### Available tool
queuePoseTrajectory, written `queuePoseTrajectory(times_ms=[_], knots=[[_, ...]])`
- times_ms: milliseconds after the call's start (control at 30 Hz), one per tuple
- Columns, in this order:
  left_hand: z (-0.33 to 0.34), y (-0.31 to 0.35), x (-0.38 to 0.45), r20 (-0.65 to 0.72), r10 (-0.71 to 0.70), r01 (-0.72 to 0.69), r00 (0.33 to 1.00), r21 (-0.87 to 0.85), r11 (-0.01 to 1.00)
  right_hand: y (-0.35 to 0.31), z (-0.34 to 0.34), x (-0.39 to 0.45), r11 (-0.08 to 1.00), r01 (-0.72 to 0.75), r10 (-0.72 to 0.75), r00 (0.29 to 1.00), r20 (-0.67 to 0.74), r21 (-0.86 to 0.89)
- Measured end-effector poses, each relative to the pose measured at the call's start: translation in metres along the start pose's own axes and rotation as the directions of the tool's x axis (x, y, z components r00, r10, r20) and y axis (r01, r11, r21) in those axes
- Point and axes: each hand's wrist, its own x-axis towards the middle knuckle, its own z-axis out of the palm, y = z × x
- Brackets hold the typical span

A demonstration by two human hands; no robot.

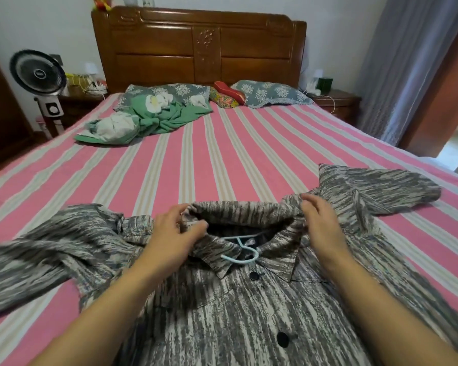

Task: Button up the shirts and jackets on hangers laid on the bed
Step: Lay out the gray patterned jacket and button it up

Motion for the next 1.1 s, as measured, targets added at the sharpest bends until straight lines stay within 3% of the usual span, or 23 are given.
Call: queuePoseTrajectory(times_ms=[67, 133, 200, 233, 300, 400, 433, 467, 500, 533, 567, 633, 667, 733, 767, 800, 867, 933, 967, 1033, 1100], knots=[[0.013, 0.001, 0.005, -0.068, 0.062, -0.032, 0.996, 0.372, 0.928, -0.007, 0.01, -0.001, 0.959, 0.149, -0.102, 0.975, 0.197, -0.24], [0.019, 0.008, 0.013, -0.168, 0.115, -0.004, 0.979, 0.546, 0.838, -0.004, 0.019, 0.003, 0.742, 0.28, -0.141, 0.953, 0.266, -0.609], [0.012, 0.014, 0.023, -0.172, 0.141, 0.016, 0.975, 0.688, 0.726, -0.004, 0.015, 0.016, 0.474, 0.342, -0.265, 0.934, 0.238, -0.811], [0.005, 0.017, 0.028, -0.132, 0.142, 0.009, 0.981, 0.762, 0.648, -0.009, 0.008, 0.025, 0.391, 0.335, -0.28, 0.931, 0.235, -0.857], [-0.008, 0.025, 0.036, -0.046, 0.133, -0.032, 0.99, 0.847, 0.531, -0.023, -0.003, 0.046, 0.445, 0.226, -0.153, 0.973, 0.175, -0.867], [-0.019, 0.043, 0.052, -0.007, 0.146, -0.066, 0.989, 0.866, 0.495, -0.045, 0.005, 0.08, 0.648, -0.026, 0.111, 0.992, 0.06, -0.761], [-0.021, 0.046, 0.06, -0.032, 0.107, -0.038, 0.994, 0.802, 0.597, -0.05, 0.011, 0.091, 0.722, -0.118, 0.165, 0.986, 0.004, -0.681], [-0.023, 0.05, 0.068, -0.073, 0.008, 0.039, 0.997, 0.62, 0.784, -0.054, 0.018, 0.1, 0.816, -0.209, 0.227, 0.973, -0.034, -0.539], [-0.023, 0.054, 0.075, -0.061, -0.136, 0.148, 0.989, 0.313, 0.938, -0.058, 0.025, 0.105, 0.887, -0.286, 0.295, 0.955, -0.031, -0.362], [-0.022, 0.057, 0.078, 0.021, -0.247, 0.248, 0.969, -0.037, 0.968, -0.06, 0.031, 0.109, 0.929, -0.316, 0.324, 0.946, 0.01, -0.194], [-0.021, 0.057, 0.079, 0.119, -0.264, 0.288, 0.957, -0.303, 0.908, -0.06, 0.037, 0.111, 0.947, -0.311, 0.317, 0.945, 0.086, -0.075], [-0.018, 0.049, 0.08, 0.222, -0.172, 0.271, 0.96, -0.572, 0.774, -0.056, 0.05, 0.105, 0.957, -0.284, 0.26, 0.928, 0.266, 0.054], [-0.017, 0.044, 0.075, 0.227, -0.112, 0.233, 0.967, -0.62, 0.749, -0.054, 0.054, 0.098, 0.977, -0.214, 0.201, 0.939, 0.28, 0.016], [-0.021, 0.029, 0.062, 0.193, -0.017, 0.105, 0.981, -0.457, 0.883, -0.046, 0.057, 0.08, 0.981, 0.016, 0.023, 0.98, 0.198, -0.193], [-0.027, 0.019, 0.052, 0.147, 0.007, 0.027, 0.989, -0.225, 0.974, -0.039, 0.057, 0.07, 0.945, 0.114, -0.08, 0.989, 0.122, -0.305], [-0.035, 0.006, 0.044, 0.09, 0.04, -0.046, 0.995, 0.063, 0.997, -0.031, 0.056, 0.058, 0.896, 0.201, -0.186, 0.98, 0.076, -0.396], [-0.058, -0.024, 0.029, 0.025, 0.147, -0.141, 0.989, 0.465, 0.874, -0.022, 0.053, 0.031, 0.782, 0.336, -0.367, 0.929, 0.047, -0.525], [-0.086, -0.051, 0.011, 0.032, 0.13, -0.123, 0.991, 0.597, 0.793, -0.021, 0.054, 0.009, 0.707, 0.364, -0.445, 0.895, 0.018, -0.606], [-0.099, -0.063, 0.001, 0.017, 0.093, -0.084, 0.996, 0.618, 0.782, -0.023, 0.058, 0.002, 0.746, 0.317, -0.4, 0.916, -0.013, -0.586], [-0.123, -0.078, -0.02, -0.036, 0.042, -0.01, 0.998, 0.631, 0.775, -0.025, 0.073, -0.007, 0.884, 0.03, -0.066, 0.996, -0.061, -0.467], [-0.14, -0.09, -0.04, -0.059, 0.032, 0.012, 0.998, 0.625, 0.78, -0.016, 0.094, -0.015, 0.914, -0.332, 0.34, 0.94, -0.006, -0.235]])
